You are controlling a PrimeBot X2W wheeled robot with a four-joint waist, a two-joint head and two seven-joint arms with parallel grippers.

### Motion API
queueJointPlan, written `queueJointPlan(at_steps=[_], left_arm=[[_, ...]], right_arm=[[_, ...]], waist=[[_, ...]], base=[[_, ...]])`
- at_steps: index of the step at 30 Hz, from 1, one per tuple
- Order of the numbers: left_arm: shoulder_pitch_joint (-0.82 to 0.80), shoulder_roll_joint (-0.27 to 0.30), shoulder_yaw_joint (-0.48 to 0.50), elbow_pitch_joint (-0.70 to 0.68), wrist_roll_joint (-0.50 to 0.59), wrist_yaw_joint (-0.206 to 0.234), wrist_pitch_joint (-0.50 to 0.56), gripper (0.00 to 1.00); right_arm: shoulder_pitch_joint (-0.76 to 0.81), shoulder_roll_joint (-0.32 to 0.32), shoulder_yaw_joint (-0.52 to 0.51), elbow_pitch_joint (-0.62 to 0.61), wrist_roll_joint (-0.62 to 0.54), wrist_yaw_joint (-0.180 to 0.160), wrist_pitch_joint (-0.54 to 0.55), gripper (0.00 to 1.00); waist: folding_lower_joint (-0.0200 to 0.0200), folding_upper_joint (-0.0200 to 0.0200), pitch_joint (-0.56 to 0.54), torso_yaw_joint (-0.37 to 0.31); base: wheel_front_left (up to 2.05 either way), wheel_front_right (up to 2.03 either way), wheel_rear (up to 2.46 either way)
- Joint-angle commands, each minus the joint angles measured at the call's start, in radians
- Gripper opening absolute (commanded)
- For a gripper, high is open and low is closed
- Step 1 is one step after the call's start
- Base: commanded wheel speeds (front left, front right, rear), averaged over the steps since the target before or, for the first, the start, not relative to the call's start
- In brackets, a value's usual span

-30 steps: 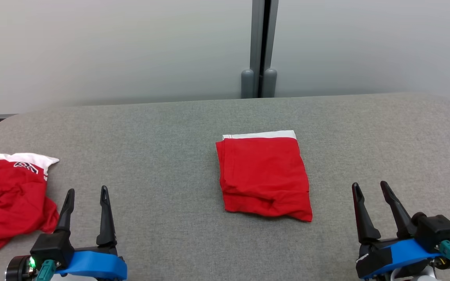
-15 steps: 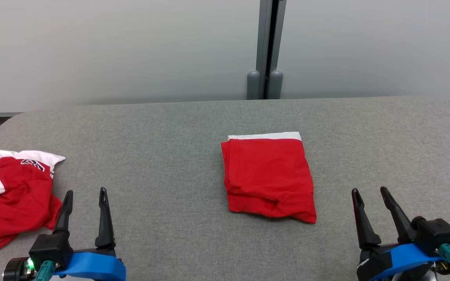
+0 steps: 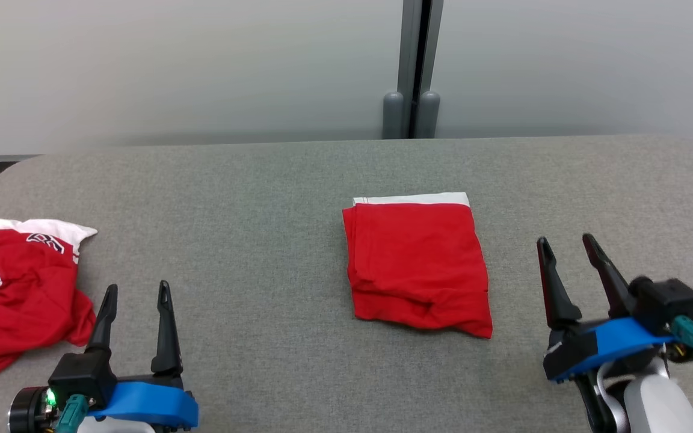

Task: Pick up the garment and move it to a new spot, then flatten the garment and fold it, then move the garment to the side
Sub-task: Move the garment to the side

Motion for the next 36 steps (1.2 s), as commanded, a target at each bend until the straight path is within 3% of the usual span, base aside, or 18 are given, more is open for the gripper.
queueJointPlan(at_steps=[1, 8, 15, 27, 34, 35, 36], left_arm=[[-0.027, 0.0, -0.005, -0.001, -0.005, 0.002, -0.004, 1.0], [-0.09, -0.009, -0.032, 0.015, -0.007, -0.005, -0.019, 1.0], [-0.148, -0.02, -0.054, 0.057, -0.017, -0.013, -0.046, 1.0], [-0.195, -0.036, -0.071, 0.111, -0.029, -0.007, -0.077, 1.0], [-0.209, -0.04, -0.079, 0.132, -0.035, -0.008, -0.086, 1.0], [-0.211, -0.04, -0.081, 0.134, -0.036, -0.008, -0.087, 1.0], [-0.214, -0.041, -0.082, 0.135, -0.037, -0.008, -0.088, 1.0]], right_arm=[[-0.059, 0.001, 0.01, 0.016, -0.012, 0.001, 0.01, 1.0], [-0.279, -0.005, 0.016, 0.155, -0.05, 0.001, 0.055, 1.0], [-0.381, -0.035, -0.001, 0.341, -0.075, 0.001, 0.078, 1.0], [-0.403, -0.033, -0.03, 0.572, -0.056, 0.001, 0.081, 1.0], [-0.384, -0.007, 0.034, 0.651, 0.012, 0.002, 0.084, 1.0], [-0.388, -0.005, 0.048, 0.654, 0.026, 0.002, 0.08, 0.33], [-0.391, -0.003, 0.062, 0.656, 0.037, 0.002, 0.078, 0.0]], waist=[[0.0, 0.0, 0.019, 0.014], [0.0, 0.0, 0.102, 0.071], [0.0, 0.0, 0.175, 0.12], [0.0, 0.0, 0.215, 0.141], [0.0, 0.0, 0.219, 0.136], [0.0, 0.0, 0.22, 0.135], [0.0, 0.0, 0.222, 0.133]], base=[[0.0, 0.0, 0.0], [0.0, 0.0, 0.0], [0.0, 0.0, 0.0], [0.0, 0.0, 0.0], [0.0, 0.0, 0.0], [0.0, 0.0, 0.0], [0.0, 0.0, 0.0]])
